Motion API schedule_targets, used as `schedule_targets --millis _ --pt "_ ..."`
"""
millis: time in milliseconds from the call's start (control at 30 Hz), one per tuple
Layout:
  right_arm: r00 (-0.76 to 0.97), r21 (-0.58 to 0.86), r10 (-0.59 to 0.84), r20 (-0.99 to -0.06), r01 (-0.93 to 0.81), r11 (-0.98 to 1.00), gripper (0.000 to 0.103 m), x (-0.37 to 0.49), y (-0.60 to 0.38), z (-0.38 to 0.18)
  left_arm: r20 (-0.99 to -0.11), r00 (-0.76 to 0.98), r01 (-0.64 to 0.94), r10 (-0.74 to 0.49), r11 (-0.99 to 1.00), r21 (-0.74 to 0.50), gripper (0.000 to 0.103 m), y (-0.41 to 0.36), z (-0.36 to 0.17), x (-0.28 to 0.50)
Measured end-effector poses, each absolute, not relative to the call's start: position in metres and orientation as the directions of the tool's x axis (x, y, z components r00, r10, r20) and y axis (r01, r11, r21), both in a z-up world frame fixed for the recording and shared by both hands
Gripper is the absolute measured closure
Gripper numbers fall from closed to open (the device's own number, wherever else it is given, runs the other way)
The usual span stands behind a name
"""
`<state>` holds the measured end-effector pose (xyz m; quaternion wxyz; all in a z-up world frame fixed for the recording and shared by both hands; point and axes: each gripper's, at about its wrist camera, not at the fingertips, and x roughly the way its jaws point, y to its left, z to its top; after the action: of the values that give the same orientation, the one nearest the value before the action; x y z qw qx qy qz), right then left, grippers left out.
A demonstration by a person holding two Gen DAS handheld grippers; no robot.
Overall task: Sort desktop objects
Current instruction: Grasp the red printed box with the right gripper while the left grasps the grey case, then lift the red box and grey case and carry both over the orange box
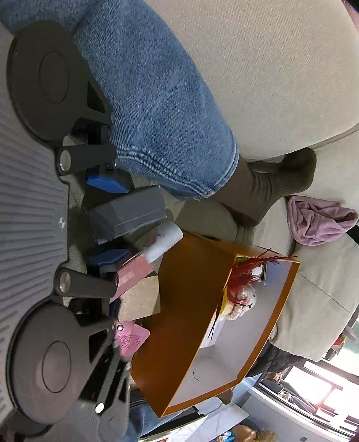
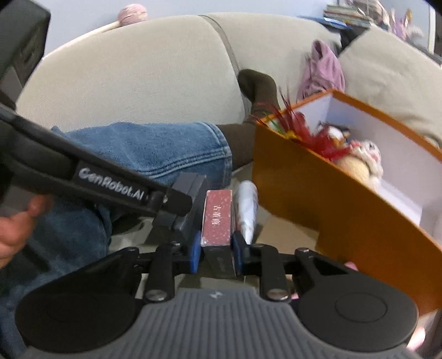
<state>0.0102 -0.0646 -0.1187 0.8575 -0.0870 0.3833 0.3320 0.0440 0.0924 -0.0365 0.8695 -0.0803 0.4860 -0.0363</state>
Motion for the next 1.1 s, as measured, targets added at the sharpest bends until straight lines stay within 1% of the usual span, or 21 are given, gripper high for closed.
schedule_targets --millis 200,333,567,667,733,933,1100 --pt "0.468 0.068 0.463 -0.753 -0.644 0.762 0.078 -0.009 -0.074 -0.120 -0.858 0.497 -0.006 -0.133 0.988 -0.156 0.050 0.080 -0.048 0.057" --pt "0.469 0.040 0.449 -0.760 -0.656 0.754 0.077 -0.015 -0.073 -0.121 -0.880 0.455 -0.001 -0.137 0.988 -0.155 0.051 0.074 -0.062 0.066" --pt "0.456 0.047 0.444 -0.771 -0.654 0.755 0.074 -0.005 -0.067 -0.123 -0.869 0.472 0.003 -0.146 0.986 -0.164 0.052 0.074 -0.064 0.065" --pt "0.453 0.040 0.435 -0.778 -0.655 0.755 0.076 -0.002 -0.064 -0.127 -0.862 0.484 0.013 -0.153 0.986 -0.168 0.052 0.075 -0.063 0.062" --pt "0.454 0.044 0.437 -0.777 -0.653 0.756 0.077 -0.003 -0.065 -0.126 -0.858 0.486 0.016 -0.164 0.984 -0.178 0.053 0.077 -0.062 0.060" --pt "0.447 0.084 0.446 -0.776 -0.626 0.775 0.078 -0.006 -0.079 -0.121 -0.839 0.518 -0.004 -0.168 0.980 -0.199 0.061 0.085 -0.052 0.050" --pt "0.446 0.143 0.477 -0.758 -0.599 0.788 0.079 -0.008 -0.095 -0.109 -0.812 0.560 -0.003 -0.166 0.979 -0.202 0.062 0.089 -0.038 0.040"
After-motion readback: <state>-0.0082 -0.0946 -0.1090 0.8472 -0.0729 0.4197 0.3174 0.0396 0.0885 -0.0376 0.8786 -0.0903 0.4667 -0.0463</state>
